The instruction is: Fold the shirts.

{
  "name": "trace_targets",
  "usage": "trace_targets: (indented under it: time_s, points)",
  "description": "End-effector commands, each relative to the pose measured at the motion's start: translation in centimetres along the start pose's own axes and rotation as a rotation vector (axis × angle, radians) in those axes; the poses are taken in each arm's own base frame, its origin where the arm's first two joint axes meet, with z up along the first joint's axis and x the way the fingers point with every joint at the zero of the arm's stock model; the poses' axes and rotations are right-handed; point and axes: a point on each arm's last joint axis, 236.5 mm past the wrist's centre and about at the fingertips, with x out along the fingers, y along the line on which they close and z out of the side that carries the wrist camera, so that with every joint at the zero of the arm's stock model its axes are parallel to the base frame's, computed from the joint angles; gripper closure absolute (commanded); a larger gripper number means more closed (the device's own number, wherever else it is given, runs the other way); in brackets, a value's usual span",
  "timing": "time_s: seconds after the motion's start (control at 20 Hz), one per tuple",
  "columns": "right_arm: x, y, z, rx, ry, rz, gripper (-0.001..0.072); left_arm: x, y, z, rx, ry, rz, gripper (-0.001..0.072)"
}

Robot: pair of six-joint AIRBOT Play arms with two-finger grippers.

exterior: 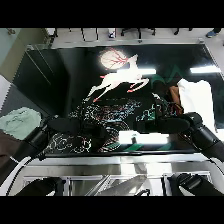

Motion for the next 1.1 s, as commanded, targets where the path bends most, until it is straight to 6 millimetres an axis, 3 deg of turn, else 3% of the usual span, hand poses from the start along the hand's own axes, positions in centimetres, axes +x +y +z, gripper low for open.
trace_targets:
  time_s: [0.0, 0.2, 0.3, 0.4, 0.65, 0.7, 0.75, 0.8, 0.95, 1.05]
  points:
    - [0.0, 0.0, 0.0, 0.000, 0.001, 0.001, 0.0690, 0.0, 0.0, -0.1, -0.001, 0.005, -0.001, 0.0693]
    - [0.0, 0.0, 0.0, 0.000, 0.000, 0.001, 0.0690, -0.2, 0.2, -0.5, -0.009, 0.023, 0.000, 0.0693]
    - [0.0, 0.0, 0.0, 0.000, 0.001, 0.001, 0.0690, -1.7, 2.0, -0.4, -0.016, 0.050, 0.044, 0.0693]
    - [0.0, 0.0, 0.0, 0.000, 0.000, 0.001, 0.0690, -5.1, 5.9, 0.7, -0.035, 0.060, 0.193, 0.0694]
    - [0.0, 0.0, 0.0, 0.000, 0.000, 0.001, 0.0690, -17.6, 16.6, 5.2, -0.055, -0.074, 0.676, 0.0692]
    - [0.0, 0.0, 0.0, 0.000, 0.000, 0.001, 0.0690, -20.1, 18.7, 5.9, -0.061, -0.107, 0.772, 0.0567]
    - [0.0, 0.0, 0.0, 0.000, 0.001, 0.001, 0.0690, -22.5, 20.8, 6.3, -0.076, -0.126, 0.861, 0.0165]
    - [0.0, 0.0, 0.0, 0.000, 0.000, 0.001, 0.0690, -24.7, 23.1, 6.4, -0.093, -0.137, 0.949, 0.0005]
    - [0.0, 0.0, 0.0, 0.000, 0.001, 0.001, 0.0690, -29.8, 30.4, 5.4, -0.205, -0.114, 1.128, 0.0005]
    - [0.0, 0.0, 0.0, 0.000, 0.001, 0.001, 0.0690, -31.1, 35.4, 4.1, -0.298, -0.099, 1.162, 0.0004]
